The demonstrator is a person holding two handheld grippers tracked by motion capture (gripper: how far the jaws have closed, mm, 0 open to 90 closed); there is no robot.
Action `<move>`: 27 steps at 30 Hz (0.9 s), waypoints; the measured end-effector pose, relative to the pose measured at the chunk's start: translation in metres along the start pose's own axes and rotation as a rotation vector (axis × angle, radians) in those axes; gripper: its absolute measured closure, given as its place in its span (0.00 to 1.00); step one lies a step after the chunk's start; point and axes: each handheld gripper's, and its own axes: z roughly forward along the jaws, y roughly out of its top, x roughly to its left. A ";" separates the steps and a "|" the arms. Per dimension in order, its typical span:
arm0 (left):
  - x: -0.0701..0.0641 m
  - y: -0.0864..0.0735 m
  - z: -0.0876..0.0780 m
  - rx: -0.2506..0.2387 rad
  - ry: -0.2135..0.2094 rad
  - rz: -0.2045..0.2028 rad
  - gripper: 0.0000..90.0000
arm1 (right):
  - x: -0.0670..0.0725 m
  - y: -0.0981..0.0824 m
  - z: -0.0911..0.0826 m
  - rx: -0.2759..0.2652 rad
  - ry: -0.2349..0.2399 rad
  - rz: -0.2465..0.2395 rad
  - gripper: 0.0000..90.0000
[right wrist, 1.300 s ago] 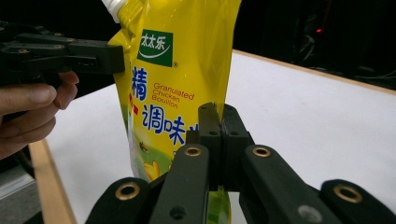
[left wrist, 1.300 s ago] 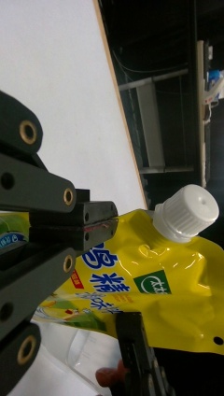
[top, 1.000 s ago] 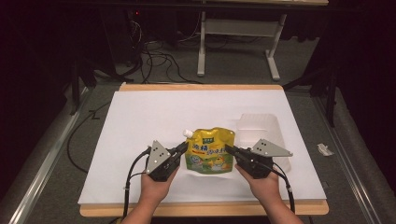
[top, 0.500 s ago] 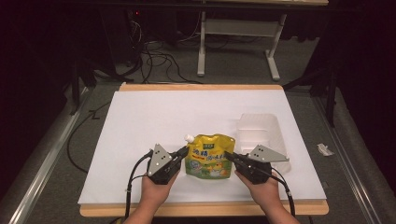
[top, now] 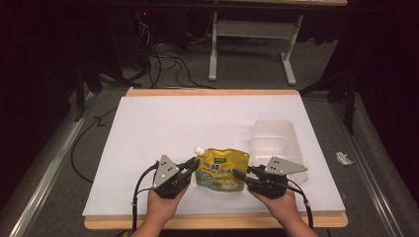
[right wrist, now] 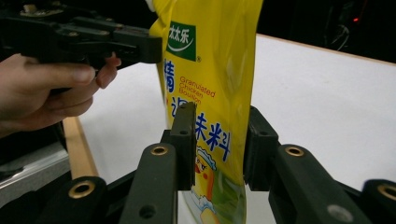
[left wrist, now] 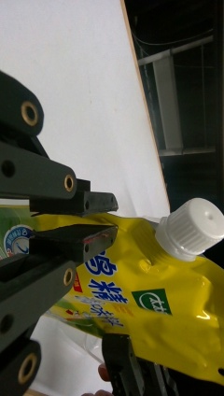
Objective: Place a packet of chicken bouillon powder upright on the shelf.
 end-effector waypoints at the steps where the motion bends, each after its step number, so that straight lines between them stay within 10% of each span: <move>1: 0.000 0.000 0.000 0.002 -0.001 0.001 0.91 | 0.001 0.000 0.001 0.008 0.009 -0.004 0.78; 27: 0.008 0.000 -0.005 -0.001 0.036 -0.031 0.73 | 0.008 0.002 0.019 0.049 0.041 0.042 1.00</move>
